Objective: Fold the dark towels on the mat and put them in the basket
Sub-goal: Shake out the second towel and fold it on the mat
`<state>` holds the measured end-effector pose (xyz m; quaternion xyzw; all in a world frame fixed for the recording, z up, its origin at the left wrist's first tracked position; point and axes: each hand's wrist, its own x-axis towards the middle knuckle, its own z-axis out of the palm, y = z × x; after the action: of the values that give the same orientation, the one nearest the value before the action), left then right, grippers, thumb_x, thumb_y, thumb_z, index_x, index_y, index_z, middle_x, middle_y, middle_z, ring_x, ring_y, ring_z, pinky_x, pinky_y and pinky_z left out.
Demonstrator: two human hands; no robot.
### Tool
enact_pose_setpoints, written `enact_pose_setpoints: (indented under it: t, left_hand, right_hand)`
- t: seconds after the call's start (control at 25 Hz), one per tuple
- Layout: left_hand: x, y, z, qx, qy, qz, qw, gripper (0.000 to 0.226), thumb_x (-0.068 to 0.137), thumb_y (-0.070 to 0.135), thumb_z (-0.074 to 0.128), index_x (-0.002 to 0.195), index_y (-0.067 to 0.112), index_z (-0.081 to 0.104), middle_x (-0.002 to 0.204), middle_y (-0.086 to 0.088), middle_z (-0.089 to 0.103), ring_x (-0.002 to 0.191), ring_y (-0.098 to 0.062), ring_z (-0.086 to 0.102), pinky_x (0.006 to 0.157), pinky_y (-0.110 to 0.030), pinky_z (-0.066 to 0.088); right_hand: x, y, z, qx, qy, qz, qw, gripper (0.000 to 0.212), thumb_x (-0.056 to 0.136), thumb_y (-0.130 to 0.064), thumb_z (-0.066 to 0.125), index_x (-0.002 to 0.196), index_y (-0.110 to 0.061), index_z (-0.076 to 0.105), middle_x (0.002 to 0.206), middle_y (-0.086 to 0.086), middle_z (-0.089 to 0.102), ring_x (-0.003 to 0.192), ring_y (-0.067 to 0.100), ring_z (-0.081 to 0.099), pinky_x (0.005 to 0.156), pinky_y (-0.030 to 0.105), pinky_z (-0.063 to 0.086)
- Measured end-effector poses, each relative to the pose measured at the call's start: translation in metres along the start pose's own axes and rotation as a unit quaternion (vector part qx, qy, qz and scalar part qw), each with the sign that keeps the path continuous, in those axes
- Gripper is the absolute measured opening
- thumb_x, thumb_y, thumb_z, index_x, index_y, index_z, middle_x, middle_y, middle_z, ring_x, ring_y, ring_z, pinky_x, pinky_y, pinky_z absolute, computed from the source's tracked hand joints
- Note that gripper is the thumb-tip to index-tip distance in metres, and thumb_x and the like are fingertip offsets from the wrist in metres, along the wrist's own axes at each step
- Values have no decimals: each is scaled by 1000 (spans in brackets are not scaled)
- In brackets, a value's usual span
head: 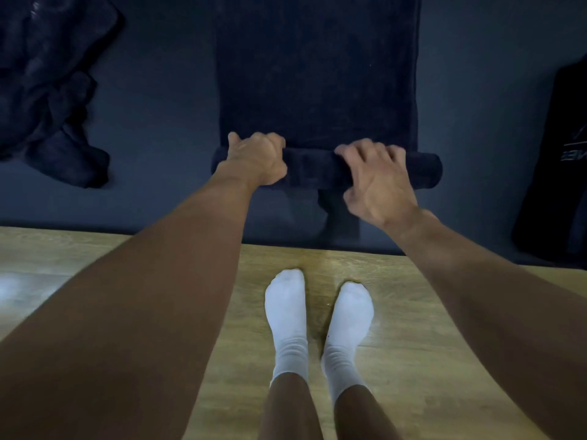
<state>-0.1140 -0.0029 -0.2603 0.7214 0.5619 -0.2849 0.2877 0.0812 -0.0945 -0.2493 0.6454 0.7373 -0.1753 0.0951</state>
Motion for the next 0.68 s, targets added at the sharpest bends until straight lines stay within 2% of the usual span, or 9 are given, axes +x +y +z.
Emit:
enact_pose_setpoints:
  t: [0.04,0.12,0.2,0.28,0.32,0.4,0.48,0.56,0.68]
  left_hand:
    - [3,0,-2,-25,-19,-12,999,44,86,11,45,128,22,54,120,-9,59,101,-27,51,105,-46,24]
    - [0,2,-4,-94,2,-37,995,46,81,7,48,123,25,55,117,-7,59,103,-26,54,106,-43,25]
    - [-18,7,4,-89,105,-8,990,49,78,4,53,122,25,53,112,-4,62,102,-25,54,102,-42,28]
    - [-39,11,26,-7,208,75,975,58,78,14,59,134,22,46,123,-4,57,113,-26,51,106,-43,28]
    - [-48,14,36,29,208,99,973,66,79,21,60,142,20,38,132,-5,52,121,-27,47,112,-46,25]
    - [-57,19,52,85,148,87,981,76,83,28,62,149,18,25,140,-6,43,128,-28,41,116,-49,20]
    - [-53,26,56,89,115,54,988,66,86,23,60,143,17,30,132,-6,48,120,-28,44,111,-49,25]
    - [-40,33,43,70,91,37,993,54,85,17,56,136,15,38,123,-6,56,114,-28,48,106,-49,28]
    - [-17,32,16,0,-18,14,1000,42,86,14,47,128,17,48,119,-7,61,107,-29,52,107,-47,26]
  right_hand:
    - [-3,-3,5,-14,-20,-14,1000,70,79,-20,67,143,-18,39,134,8,48,123,28,46,110,45,24]
    - [5,-3,10,-23,-55,2,998,63,85,-17,62,143,-20,38,134,6,47,122,29,44,108,46,24]
    - [24,-4,5,-7,-84,28,996,52,87,-12,57,135,-24,44,124,3,50,115,27,45,102,44,27]
    - [43,-3,-7,17,-139,41,989,48,87,-10,51,132,-25,47,116,1,54,112,26,47,98,44,27]
    - [51,-1,-12,27,-184,45,982,48,88,-10,47,133,-25,48,115,2,56,112,27,49,99,45,26]
    - [57,1,-18,45,-275,56,959,53,89,-9,40,138,-26,49,123,3,58,118,27,50,107,45,22]
    - [52,-1,-22,65,-309,68,946,54,86,-9,41,136,-27,50,122,4,59,114,26,50,109,44,21]
    - [34,-1,-17,57,-235,61,968,54,80,-10,50,132,-25,51,114,2,57,106,24,49,102,42,25]
    - [-11,-1,7,20,-21,10,1000,75,71,-12,68,141,-18,43,135,8,49,125,28,45,110,45,25]
